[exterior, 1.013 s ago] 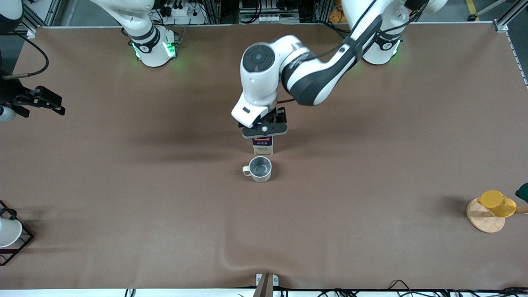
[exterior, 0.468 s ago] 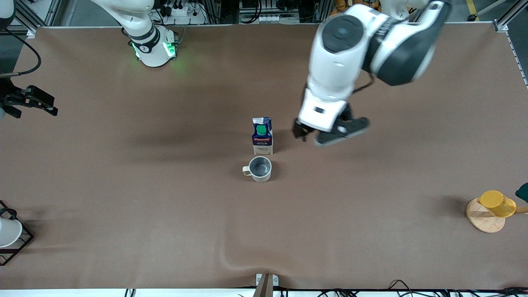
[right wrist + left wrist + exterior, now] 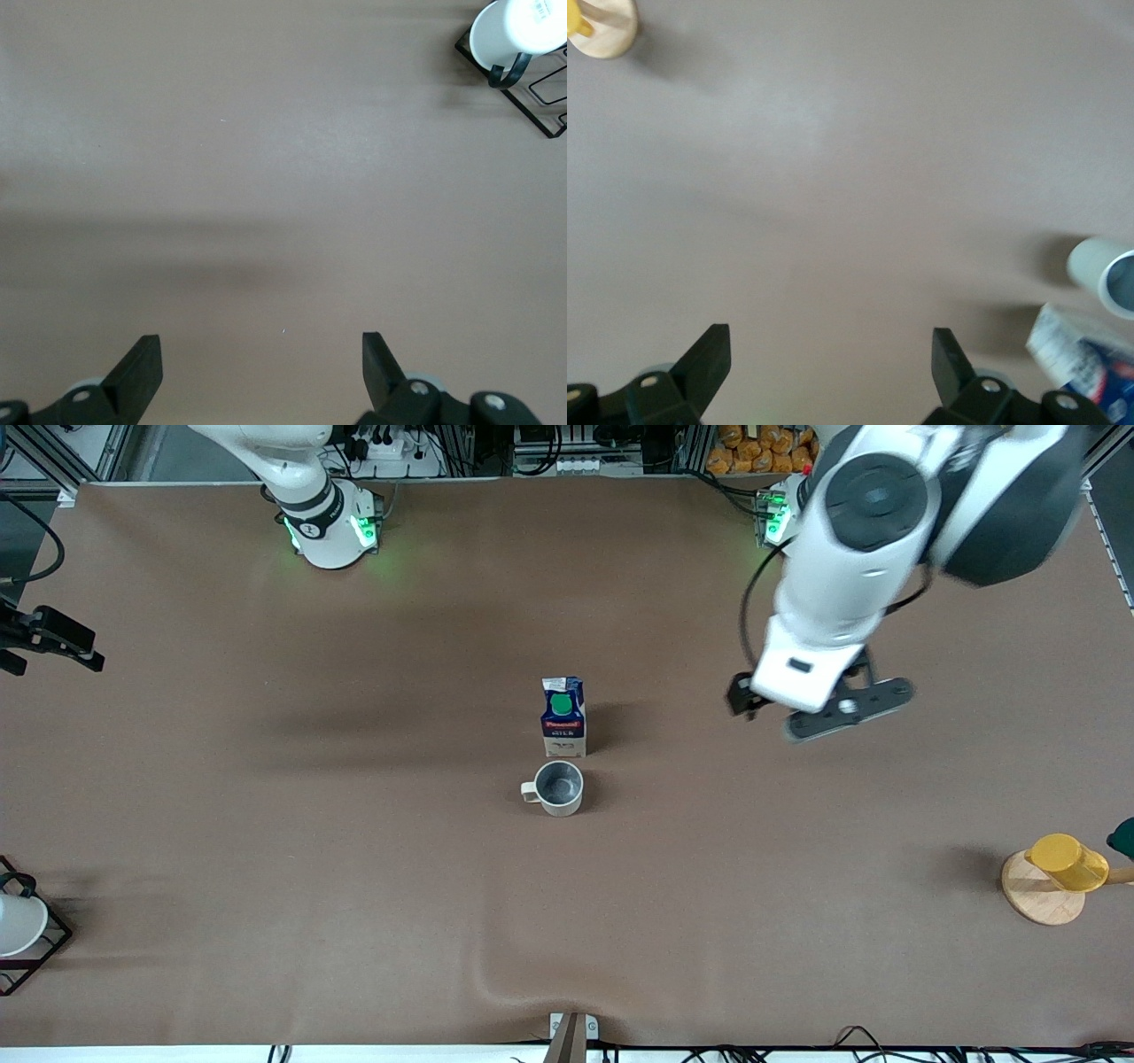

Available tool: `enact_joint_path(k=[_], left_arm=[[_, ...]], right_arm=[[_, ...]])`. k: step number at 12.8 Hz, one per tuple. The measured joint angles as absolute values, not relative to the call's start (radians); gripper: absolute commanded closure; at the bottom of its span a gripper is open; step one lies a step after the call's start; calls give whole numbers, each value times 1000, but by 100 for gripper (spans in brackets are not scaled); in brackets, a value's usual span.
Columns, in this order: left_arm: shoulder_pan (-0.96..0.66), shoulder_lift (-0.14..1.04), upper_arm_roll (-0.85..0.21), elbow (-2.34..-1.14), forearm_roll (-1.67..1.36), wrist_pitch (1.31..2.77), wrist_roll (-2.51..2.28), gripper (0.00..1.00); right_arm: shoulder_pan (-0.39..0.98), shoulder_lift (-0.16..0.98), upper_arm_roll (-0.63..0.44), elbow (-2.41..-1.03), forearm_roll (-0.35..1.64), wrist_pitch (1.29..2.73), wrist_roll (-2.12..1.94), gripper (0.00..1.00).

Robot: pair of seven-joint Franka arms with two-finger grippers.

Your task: Place milk next to cup

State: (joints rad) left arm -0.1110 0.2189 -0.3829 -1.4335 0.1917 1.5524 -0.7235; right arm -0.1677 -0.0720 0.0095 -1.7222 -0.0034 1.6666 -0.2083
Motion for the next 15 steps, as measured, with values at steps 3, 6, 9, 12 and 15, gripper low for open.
enact_joint_path(k=[3, 6, 9, 12, 15], left_arm=[[-18, 94, -380, -1527, 124, 1542, -568, 0], [54, -21, -369, -1577, 57, 1505, -343, 0], [61, -106, -302, -1595, 48, 1480, -200, 0], [48, -113, -189, -1584, 19, 1479, -92, 0], [41, -86, -105, -1570, 4, 1479, -14, 0]], right_arm=[[-168, -64, 27, -1723, -1, 1657, -204, 0], [-164, -58, 57, -1723, 0, 1647, -124, 0], [-162, -58, 59, -1722, 0, 1640, -103, 0], [-161, -59, 59, -1719, 0, 1642, -103, 0], [-160, -59, 61, -1719, 0, 1642, -102, 0]])
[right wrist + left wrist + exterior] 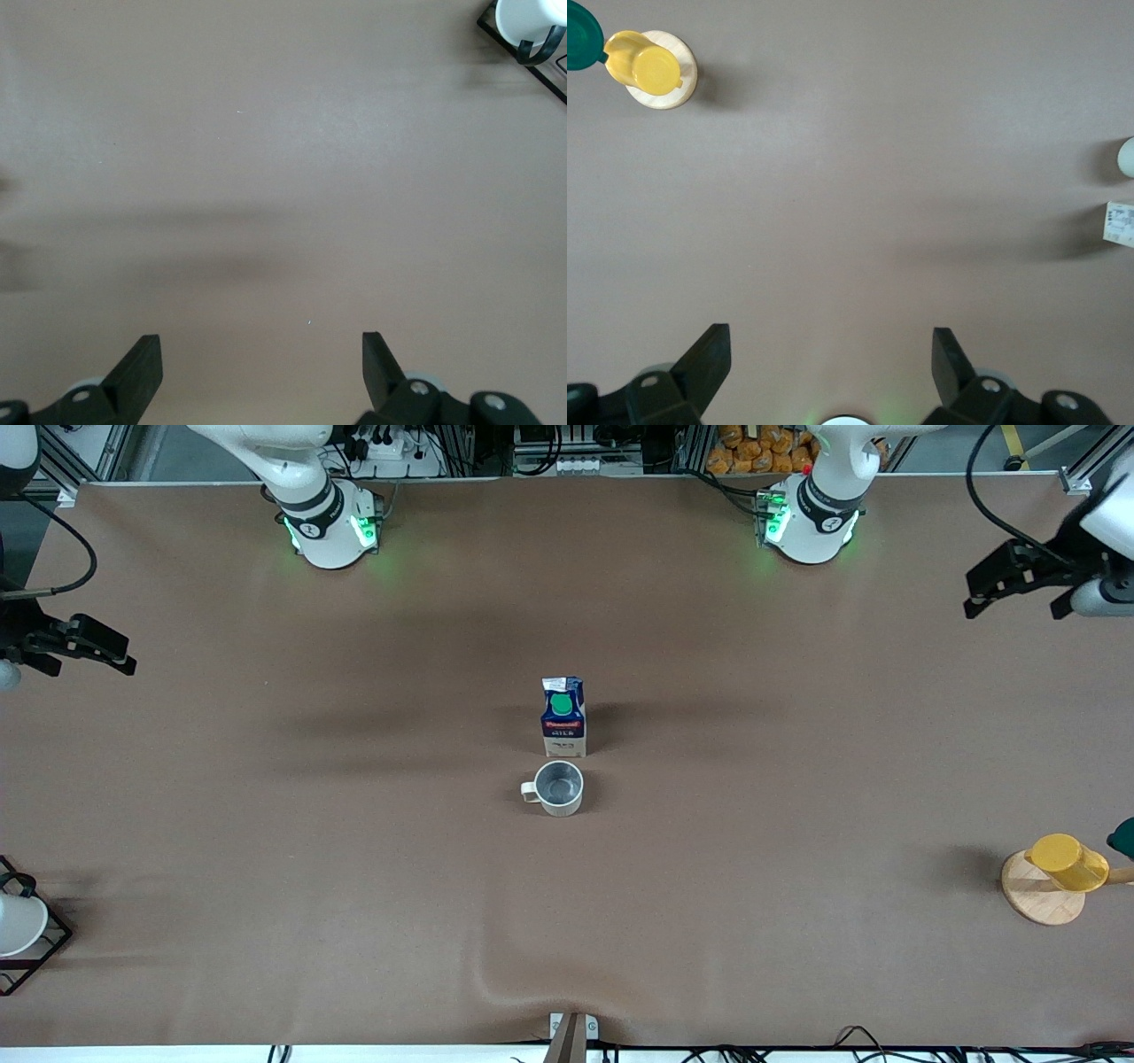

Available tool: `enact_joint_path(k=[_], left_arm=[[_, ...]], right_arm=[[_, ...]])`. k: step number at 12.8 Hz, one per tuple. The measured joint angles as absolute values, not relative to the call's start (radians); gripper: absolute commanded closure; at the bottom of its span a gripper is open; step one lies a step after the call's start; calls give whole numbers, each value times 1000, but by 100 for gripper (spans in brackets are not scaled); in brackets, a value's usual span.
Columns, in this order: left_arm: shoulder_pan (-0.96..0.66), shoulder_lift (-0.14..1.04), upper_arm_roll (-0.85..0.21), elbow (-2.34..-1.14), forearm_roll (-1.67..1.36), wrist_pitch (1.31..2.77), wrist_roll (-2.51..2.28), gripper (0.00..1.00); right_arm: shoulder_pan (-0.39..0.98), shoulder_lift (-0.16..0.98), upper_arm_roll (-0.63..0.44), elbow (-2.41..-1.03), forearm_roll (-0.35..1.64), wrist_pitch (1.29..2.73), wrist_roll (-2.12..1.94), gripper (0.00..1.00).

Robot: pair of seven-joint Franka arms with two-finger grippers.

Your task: Place milk next to cup

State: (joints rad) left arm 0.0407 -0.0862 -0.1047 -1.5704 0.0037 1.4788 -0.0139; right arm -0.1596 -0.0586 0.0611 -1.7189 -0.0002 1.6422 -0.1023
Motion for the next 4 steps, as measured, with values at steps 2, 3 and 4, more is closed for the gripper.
enact_joint_path(k=[2, 3, 4], left_arm=[[37, -76, -92, -1566, 4, 1479, 42, 0], [31, -75, -80, -1564, 4, 1479, 55, 0], [27, -75, -71, -1563, 4, 1479, 60, 0]], right_arm=[[-160, -56, 61, -1722, 0, 1642, -102, 0], [-160, -53, 61, -1723, 0, 1643, -102, 0], [-160, -49, 61, -1723, 0, 1646, -102, 0]])
